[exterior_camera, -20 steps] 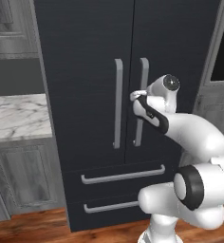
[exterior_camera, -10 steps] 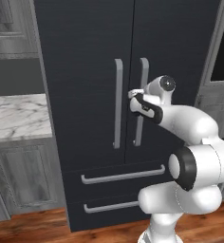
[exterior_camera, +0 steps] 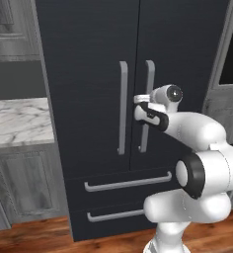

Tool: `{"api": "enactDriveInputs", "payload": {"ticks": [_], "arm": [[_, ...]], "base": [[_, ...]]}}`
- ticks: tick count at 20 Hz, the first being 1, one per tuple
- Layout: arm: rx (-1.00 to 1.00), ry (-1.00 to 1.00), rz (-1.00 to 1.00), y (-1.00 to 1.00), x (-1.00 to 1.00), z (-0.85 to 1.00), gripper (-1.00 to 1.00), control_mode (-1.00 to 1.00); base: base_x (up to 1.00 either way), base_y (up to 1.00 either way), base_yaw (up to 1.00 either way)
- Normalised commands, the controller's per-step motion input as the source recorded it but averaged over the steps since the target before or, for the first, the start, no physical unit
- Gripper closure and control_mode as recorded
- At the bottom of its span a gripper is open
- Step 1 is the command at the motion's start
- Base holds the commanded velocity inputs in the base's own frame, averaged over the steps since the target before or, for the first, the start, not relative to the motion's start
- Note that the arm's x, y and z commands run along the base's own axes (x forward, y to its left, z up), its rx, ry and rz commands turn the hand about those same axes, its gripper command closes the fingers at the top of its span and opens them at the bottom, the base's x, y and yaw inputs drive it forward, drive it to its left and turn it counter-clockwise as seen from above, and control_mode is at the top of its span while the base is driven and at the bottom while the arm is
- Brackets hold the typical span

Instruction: Take the lemon wedge from the fridge and place it on the plate with fish on the dining counter.

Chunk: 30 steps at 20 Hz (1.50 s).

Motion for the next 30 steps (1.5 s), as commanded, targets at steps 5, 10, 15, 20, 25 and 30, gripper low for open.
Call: {"api": "enactDriveInputs", "payload": {"ticks": [5, 10, 15, 20, 25, 30], "arm": [[0.0, 0.0, 0.0, 0.0, 0.0, 0.0, 1.0, -1.0], [0.0, -0.01, -0.04, -0.02, -0.34, 0.01, 1.0, -1.0], [0.0, -0.01, -0.16, -0.25, -0.96, 0.03, 1.0, -1.0], [0.02, -0.02, -0.21, -0.36, -1.0, 0.1, 1.0, -1.0], [0.11, -0.01, -0.26, -0.25, -1.0, 0.7, -1.0, -1.0], [0.07, -0.1, -0.21, 0.21, -1.0, 1.0, -1.0, -1.0]], "base": [[0.0, 0.0, 0.0], [0.0, 0.0, 0.0], [0.0, 0.0, 0.0], [0.0, 0.0, 0.0], [0.0, 0.0, 0.0], [0.0, 0.0, 0.0]]}}
